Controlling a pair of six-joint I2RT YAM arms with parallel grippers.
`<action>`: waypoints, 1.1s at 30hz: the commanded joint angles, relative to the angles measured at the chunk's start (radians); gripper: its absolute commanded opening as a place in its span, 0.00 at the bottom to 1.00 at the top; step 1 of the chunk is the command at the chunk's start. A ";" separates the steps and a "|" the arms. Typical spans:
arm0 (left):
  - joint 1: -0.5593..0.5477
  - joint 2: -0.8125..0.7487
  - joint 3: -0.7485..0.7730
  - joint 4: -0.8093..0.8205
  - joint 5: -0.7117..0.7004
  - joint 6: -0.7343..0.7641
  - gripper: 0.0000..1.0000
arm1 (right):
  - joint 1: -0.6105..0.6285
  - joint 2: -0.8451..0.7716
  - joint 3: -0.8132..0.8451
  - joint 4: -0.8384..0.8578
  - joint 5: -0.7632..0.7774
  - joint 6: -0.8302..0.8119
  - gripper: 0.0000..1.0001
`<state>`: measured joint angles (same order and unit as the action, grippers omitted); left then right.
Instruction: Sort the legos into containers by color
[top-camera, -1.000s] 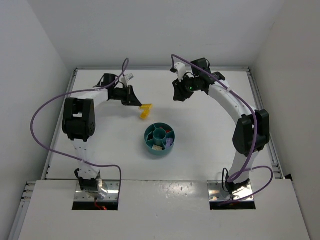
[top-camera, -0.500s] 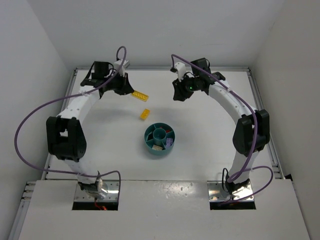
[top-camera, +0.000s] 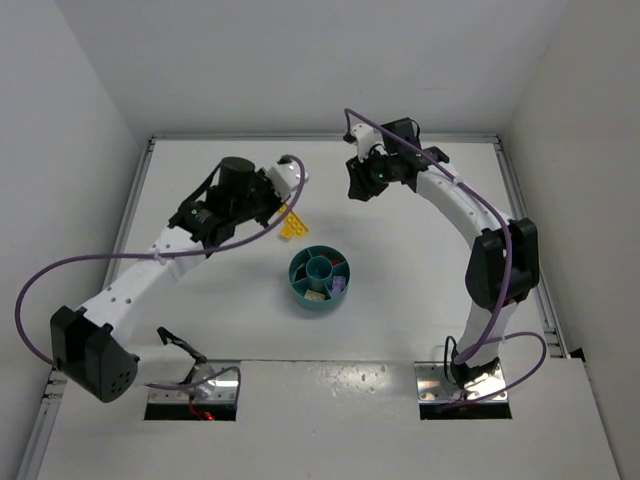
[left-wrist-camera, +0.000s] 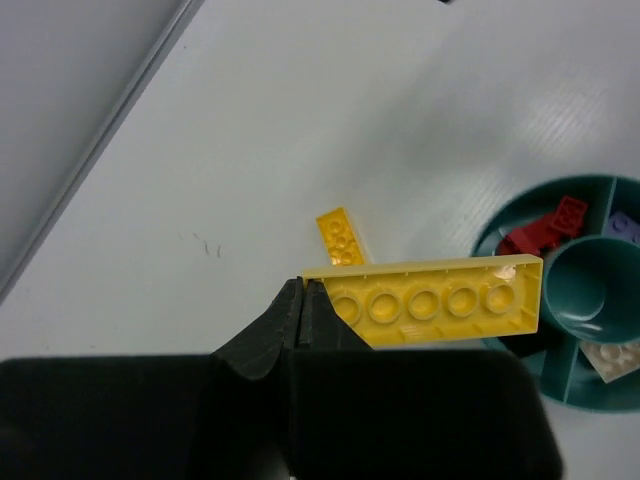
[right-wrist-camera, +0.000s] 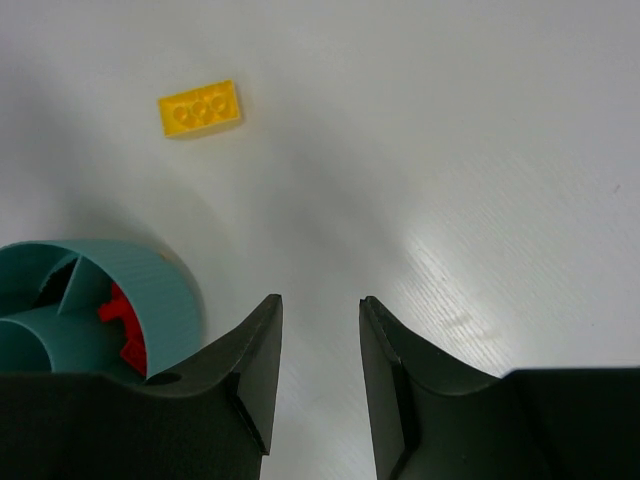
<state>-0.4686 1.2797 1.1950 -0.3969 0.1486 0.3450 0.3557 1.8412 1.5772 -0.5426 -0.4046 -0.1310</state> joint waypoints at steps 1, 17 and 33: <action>-0.094 -0.081 -0.061 0.012 -0.162 0.112 0.02 | -0.004 -0.028 -0.008 0.046 0.096 0.011 0.37; -0.329 -0.092 -0.084 -0.013 -0.337 0.177 0.02 | -0.014 -0.059 -0.091 0.076 0.124 0.024 0.38; -0.516 -0.072 -0.202 0.110 -0.629 0.267 0.02 | -0.014 -0.129 -0.120 0.086 0.193 -0.021 0.41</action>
<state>-0.9550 1.2098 1.0080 -0.3634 -0.3874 0.5907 0.3470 1.7638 1.4605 -0.4938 -0.2302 -0.1417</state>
